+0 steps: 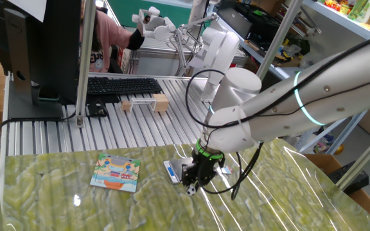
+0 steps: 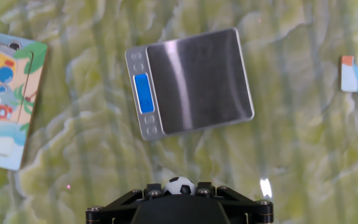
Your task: Remove the object from the scale
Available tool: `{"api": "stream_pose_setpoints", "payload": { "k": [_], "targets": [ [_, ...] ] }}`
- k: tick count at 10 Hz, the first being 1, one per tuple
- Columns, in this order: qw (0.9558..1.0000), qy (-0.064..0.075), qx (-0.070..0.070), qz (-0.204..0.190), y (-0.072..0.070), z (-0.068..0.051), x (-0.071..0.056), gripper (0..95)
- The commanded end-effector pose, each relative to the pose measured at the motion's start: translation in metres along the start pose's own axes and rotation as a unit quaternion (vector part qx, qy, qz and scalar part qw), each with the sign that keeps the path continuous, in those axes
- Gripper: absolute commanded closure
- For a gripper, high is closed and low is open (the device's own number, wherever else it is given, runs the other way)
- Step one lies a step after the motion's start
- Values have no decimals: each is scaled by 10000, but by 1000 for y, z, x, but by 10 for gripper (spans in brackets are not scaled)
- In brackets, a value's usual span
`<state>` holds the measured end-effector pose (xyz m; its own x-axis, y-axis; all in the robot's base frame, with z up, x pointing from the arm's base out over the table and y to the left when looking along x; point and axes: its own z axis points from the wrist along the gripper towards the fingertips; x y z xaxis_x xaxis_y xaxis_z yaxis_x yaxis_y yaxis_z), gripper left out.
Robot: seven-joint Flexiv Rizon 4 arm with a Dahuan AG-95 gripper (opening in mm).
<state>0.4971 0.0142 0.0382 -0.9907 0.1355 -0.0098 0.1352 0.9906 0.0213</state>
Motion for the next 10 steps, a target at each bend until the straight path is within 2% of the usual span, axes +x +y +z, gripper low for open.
{"api": "stream_pose_setpoints", "payload": {
  "k": [1, 8, 10],
  "targets": [
    [10000, 12, 5, 10, 1, 1, 0, 950],
    [9999, -19, -2, 157, 7, 20, 9, 950],
    [9998, -21, -3, 174, 8, 21, 10, 950]
  ]
}}
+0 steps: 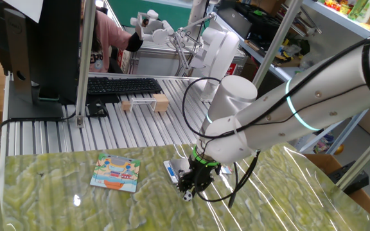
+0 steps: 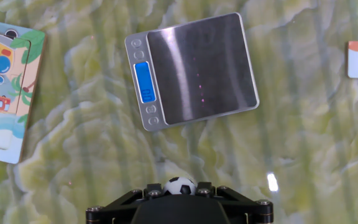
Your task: Remove the object from the scale
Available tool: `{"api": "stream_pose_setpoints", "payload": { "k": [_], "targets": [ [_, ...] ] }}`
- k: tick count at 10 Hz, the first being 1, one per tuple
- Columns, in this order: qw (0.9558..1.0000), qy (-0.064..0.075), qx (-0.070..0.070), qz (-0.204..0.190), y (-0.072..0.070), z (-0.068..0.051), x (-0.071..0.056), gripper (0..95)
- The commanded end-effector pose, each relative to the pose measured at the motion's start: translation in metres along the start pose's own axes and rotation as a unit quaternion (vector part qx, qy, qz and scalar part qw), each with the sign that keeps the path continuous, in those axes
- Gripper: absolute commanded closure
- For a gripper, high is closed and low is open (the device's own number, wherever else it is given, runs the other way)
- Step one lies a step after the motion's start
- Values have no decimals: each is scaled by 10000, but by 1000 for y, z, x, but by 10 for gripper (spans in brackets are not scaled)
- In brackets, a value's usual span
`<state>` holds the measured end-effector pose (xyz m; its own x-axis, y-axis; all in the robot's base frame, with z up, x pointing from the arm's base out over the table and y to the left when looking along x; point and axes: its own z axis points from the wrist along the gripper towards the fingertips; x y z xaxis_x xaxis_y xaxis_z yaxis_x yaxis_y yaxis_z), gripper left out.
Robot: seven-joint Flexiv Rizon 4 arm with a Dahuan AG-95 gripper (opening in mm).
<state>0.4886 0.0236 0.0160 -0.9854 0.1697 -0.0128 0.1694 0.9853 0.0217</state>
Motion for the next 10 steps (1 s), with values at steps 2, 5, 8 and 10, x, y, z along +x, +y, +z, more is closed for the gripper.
{"api": "stream_pose_setpoints", "payload": {
  "k": [2, 5, 8, 10],
  "targets": [
    [10000, -10, -2, 17, 0, 1, 1, 950],
    [10000, -13, -3, 38, 1, 2, 1, 950],
    [10000, -18, -7, 27, 1, 2, 1, 950],
    [10000, -19, -1, 26, 1, 2, 1, 950]
  ]
}}
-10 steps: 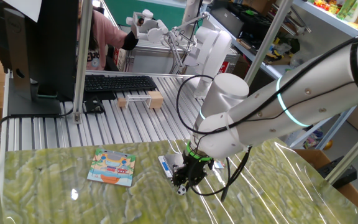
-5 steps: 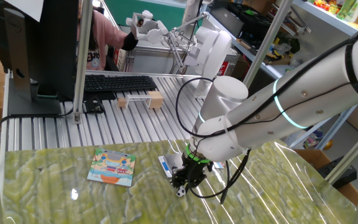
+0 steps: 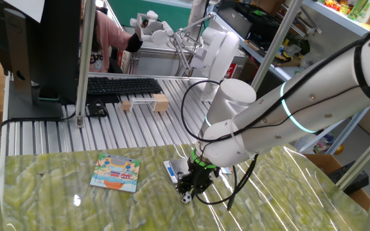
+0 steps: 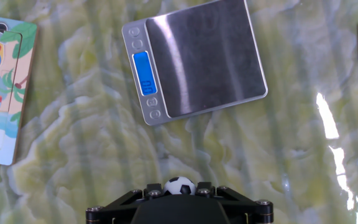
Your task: Remove the object from the scale
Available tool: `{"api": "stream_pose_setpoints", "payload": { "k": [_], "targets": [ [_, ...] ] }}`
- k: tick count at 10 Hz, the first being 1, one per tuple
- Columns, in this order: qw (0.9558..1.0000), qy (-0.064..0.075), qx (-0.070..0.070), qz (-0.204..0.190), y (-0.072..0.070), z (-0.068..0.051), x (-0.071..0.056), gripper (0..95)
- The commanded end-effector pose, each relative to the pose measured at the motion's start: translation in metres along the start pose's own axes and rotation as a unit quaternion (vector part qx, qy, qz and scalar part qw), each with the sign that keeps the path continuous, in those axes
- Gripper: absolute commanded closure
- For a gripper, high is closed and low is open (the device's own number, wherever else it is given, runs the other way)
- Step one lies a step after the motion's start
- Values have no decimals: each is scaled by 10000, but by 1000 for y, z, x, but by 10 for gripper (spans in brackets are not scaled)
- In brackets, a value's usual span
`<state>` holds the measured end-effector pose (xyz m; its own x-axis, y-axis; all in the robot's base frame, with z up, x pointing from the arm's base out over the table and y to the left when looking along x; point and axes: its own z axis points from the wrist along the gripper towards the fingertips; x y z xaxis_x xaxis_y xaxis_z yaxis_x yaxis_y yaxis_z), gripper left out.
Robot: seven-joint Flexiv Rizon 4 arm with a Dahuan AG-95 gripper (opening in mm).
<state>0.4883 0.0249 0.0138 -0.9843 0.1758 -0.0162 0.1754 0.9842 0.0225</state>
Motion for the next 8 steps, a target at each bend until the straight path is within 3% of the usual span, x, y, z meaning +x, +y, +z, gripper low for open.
{"api": "stream_pose_setpoints", "payload": {
  "k": [1, 7, 8],
  "targets": [
    [10000, -2, 3, -4, 0, 0, 0, 950],
    [10000, -12, 19, 19, 1, 1, 0, 950],
    [10000, -12, 19, 14, 1, 1, 0, 760]
  ]
}}
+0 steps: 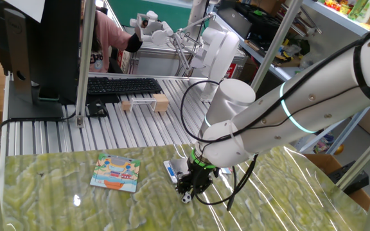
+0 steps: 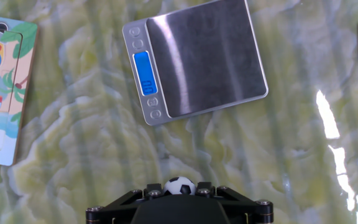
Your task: Remove the object from the scale
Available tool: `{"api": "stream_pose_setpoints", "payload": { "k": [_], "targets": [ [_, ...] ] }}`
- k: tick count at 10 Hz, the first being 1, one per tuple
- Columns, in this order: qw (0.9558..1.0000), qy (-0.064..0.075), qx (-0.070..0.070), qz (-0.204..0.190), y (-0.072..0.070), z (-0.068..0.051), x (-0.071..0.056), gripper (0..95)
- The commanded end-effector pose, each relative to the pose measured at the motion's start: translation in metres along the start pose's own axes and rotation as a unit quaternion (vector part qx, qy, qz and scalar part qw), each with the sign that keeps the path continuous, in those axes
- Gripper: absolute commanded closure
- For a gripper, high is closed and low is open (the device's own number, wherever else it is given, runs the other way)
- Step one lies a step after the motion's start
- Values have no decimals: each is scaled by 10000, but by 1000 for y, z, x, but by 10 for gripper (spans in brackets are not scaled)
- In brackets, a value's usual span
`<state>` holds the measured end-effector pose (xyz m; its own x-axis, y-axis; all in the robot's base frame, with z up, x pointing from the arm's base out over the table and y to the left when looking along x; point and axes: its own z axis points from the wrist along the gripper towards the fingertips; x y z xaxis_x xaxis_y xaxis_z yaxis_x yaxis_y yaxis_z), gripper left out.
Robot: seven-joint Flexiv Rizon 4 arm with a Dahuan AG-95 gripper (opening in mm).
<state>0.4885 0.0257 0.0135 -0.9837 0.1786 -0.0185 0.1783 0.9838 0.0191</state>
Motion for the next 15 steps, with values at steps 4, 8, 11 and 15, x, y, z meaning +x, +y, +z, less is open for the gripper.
{"api": "stream_pose_setpoints", "payload": {
  "k": [4, 8, 11, 15],
  "targets": [
    [10000, -9, 4, 24, 0, 1, 0, 760],
    [10000, -16, 2, 30, 0, 1, 0, 570],
    [9999, -83, -7, 65, 1, 4, 0, 570],
    [9999, -109, -10, 99, 1, 3, 0, 380]
  ]
}}
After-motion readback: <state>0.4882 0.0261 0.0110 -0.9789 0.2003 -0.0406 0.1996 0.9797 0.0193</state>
